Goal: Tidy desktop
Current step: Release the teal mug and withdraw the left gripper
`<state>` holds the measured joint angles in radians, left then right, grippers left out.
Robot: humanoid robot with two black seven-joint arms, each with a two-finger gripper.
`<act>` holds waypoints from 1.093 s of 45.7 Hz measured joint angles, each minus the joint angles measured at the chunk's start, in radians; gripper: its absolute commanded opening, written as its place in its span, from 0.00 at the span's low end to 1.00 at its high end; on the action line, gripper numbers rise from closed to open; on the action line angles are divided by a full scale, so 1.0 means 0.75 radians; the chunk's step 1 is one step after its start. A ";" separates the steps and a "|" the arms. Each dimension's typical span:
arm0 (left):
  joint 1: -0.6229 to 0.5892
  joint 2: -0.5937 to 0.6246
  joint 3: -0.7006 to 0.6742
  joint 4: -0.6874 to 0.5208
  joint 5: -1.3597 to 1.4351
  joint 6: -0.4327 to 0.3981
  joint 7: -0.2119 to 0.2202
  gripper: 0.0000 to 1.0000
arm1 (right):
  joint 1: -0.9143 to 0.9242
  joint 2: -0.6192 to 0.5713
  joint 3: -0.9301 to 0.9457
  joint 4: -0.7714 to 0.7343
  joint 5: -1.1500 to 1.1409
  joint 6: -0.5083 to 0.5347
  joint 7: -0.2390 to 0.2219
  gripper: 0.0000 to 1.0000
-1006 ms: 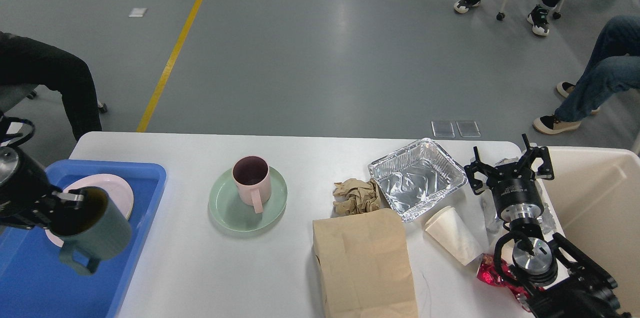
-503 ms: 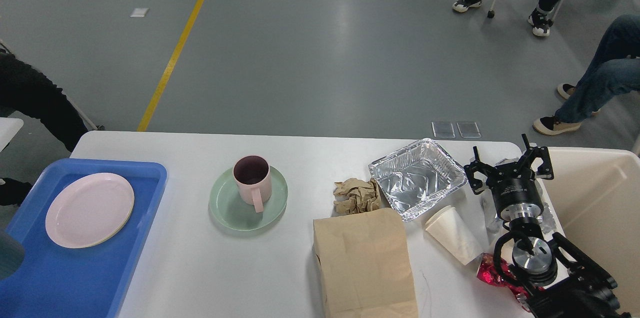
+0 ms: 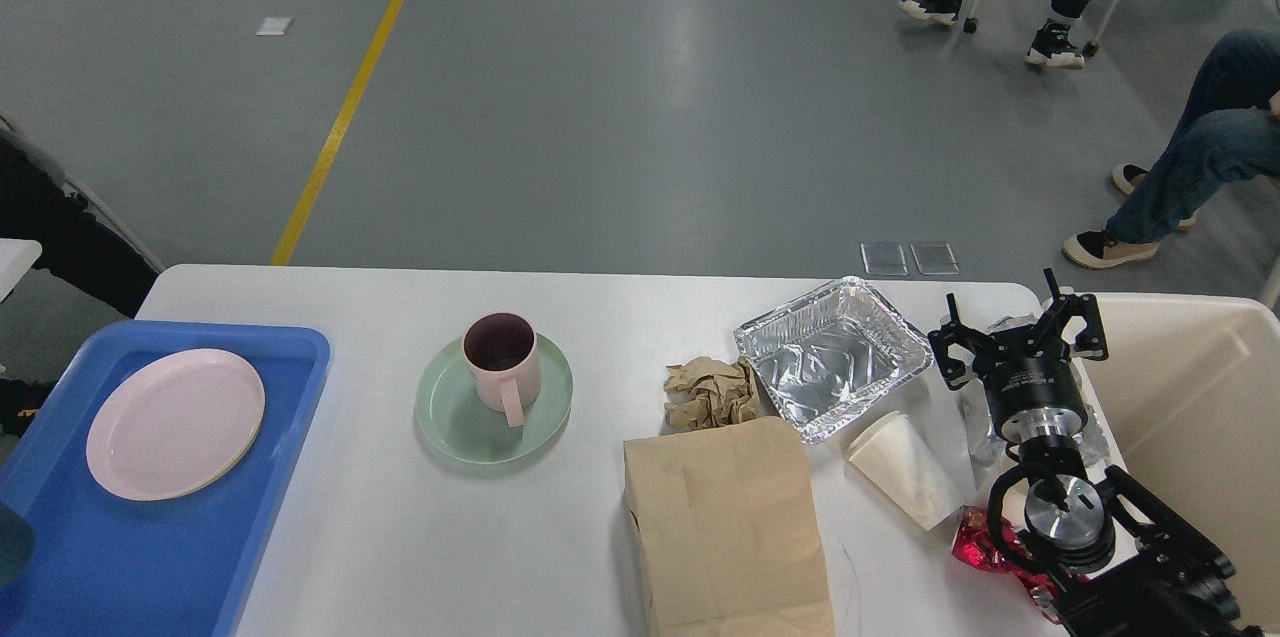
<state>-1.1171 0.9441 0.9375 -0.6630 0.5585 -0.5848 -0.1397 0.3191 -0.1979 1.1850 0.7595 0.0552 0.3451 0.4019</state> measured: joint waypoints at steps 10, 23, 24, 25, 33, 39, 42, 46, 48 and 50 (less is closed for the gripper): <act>0.002 -0.004 -0.031 -0.002 -0.011 -0.003 0.004 0.48 | 0.000 0.000 -0.001 0.000 0.000 0.000 0.000 1.00; 0.021 -0.002 -0.051 -0.015 -0.204 -0.001 0.006 0.87 | 0.000 0.000 -0.001 0.001 0.000 0.000 0.000 1.00; 0.022 -0.001 -0.051 -0.017 -0.216 -0.002 0.007 0.87 | 0.000 0.000 -0.001 0.001 0.000 0.000 0.000 1.00; 0.023 -0.001 -0.051 -0.018 -0.224 -0.003 0.008 0.87 | 0.000 0.000 -0.001 0.001 0.000 0.000 0.000 1.00; 0.027 0.001 -0.044 -0.022 -0.245 -0.006 0.013 0.76 | 0.000 0.000 -0.001 0.001 0.000 0.000 0.000 1.00; 0.043 0.007 -0.045 -0.026 -0.246 -0.005 0.009 0.01 | 0.000 0.000 -0.001 0.001 0.000 0.000 0.000 1.00; 0.050 0.012 -0.044 -0.035 -0.246 -0.008 0.015 0.00 | 0.000 0.000 -0.001 0.001 0.000 0.000 0.000 1.00; 0.053 0.017 -0.041 -0.041 -0.246 -0.020 0.041 0.00 | 0.000 0.000 -0.001 0.000 0.000 0.000 0.000 1.00; 0.054 0.017 -0.040 -0.042 -0.246 -0.027 0.067 0.00 | 0.000 0.000 -0.001 0.000 0.000 0.000 0.000 1.00; 0.055 0.017 -0.043 -0.042 -0.246 -0.033 0.106 0.00 | 0.000 0.000 -0.001 0.000 0.000 0.000 0.000 1.00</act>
<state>-1.0758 0.9571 0.9053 -0.6948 0.3743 -0.6094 -0.0603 0.3191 -0.1979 1.1845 0.7597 0.0552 0.3451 0.4019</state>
